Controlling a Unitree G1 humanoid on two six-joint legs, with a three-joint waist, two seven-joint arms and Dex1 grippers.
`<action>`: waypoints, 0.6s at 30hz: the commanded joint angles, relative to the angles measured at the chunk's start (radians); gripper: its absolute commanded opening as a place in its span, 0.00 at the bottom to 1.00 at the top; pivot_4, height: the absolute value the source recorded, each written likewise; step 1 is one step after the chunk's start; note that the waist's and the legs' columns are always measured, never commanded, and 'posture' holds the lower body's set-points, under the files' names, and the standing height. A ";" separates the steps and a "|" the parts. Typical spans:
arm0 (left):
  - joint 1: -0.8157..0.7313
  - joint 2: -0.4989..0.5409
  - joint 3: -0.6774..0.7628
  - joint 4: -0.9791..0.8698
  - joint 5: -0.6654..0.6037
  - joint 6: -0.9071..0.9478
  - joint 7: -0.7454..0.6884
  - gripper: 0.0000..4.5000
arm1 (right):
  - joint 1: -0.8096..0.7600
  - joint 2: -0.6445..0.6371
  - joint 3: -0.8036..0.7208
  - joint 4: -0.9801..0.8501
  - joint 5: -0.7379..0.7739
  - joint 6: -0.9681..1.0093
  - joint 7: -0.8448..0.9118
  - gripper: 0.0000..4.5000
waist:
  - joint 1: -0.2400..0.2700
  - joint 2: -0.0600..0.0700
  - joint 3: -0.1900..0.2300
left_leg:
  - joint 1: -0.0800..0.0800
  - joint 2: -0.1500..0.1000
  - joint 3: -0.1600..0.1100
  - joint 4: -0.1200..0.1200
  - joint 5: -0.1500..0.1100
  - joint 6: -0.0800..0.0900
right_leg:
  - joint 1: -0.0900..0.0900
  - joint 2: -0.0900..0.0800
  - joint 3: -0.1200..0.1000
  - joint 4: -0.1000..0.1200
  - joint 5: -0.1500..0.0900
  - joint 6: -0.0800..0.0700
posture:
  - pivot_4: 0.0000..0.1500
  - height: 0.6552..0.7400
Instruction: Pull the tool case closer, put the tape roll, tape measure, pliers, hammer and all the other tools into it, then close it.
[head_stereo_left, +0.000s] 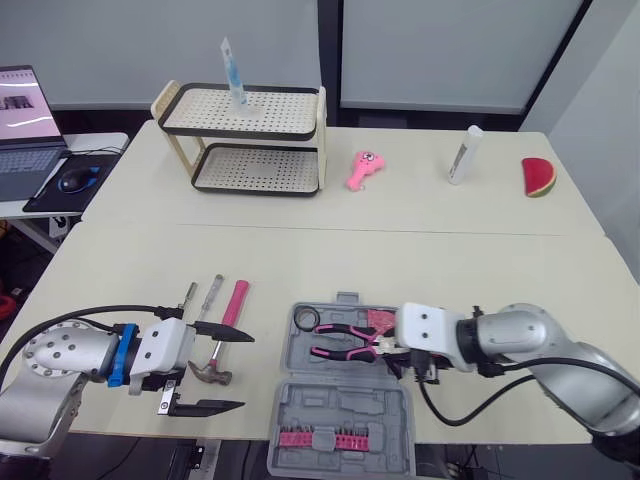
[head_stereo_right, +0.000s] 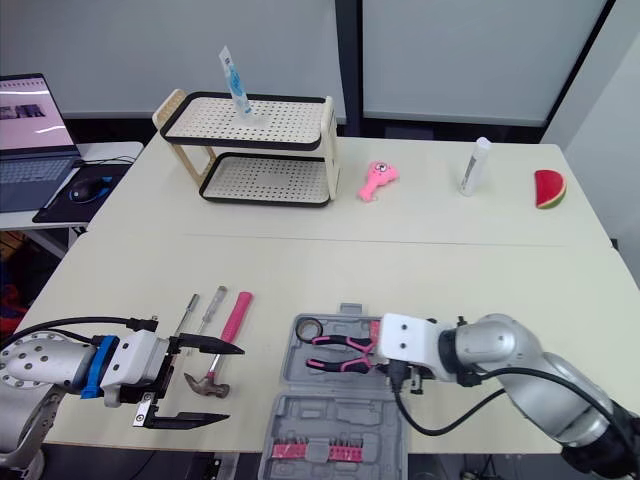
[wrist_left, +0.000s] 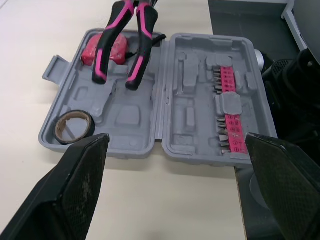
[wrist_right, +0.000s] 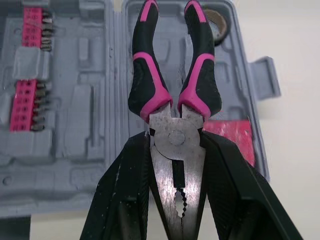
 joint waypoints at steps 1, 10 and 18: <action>-0.005 0.008 0.012 -0.011 0.002 -0.012 0.006 1.00 | -0.076 0.049 0.073 0.026 -0.033 0.049 -0.017 0.28 | 0.001 0.000 0.000 | -0.001 0.000 0.000 0.000 0.000 0.000 | 0.000 0.000 0.000 0.000 0.000 0.000 | 1.00 0.94; -0.029 0.003 -0.004 -0.010 0.008 -0.010 0.021 1.00 | -0.185 0.150 0.210 0.148 -0.083 0.042 -0.011 0.28 | -0.001 0.000 0.000 | -0.003 0.000 -0.003 0.000 0.000 0.000 | -0.001 0.000 -0.004 0.001 0.000 0.000 | 1.00 0.94; -0.035 -0.005 -0.018 -0.018 0.012 -0.010 0.032 1.00 | -0.192 0.201 0.253 0.215 -0.117 0.020 -0.020 0.28 | -0.004 0.000 0.000 | -0.003 0.000 -0.003 0.001 0.000 0.000 | -0.001 0.000 -0.005 0.002 0.000 0.000 | 1.00 0.94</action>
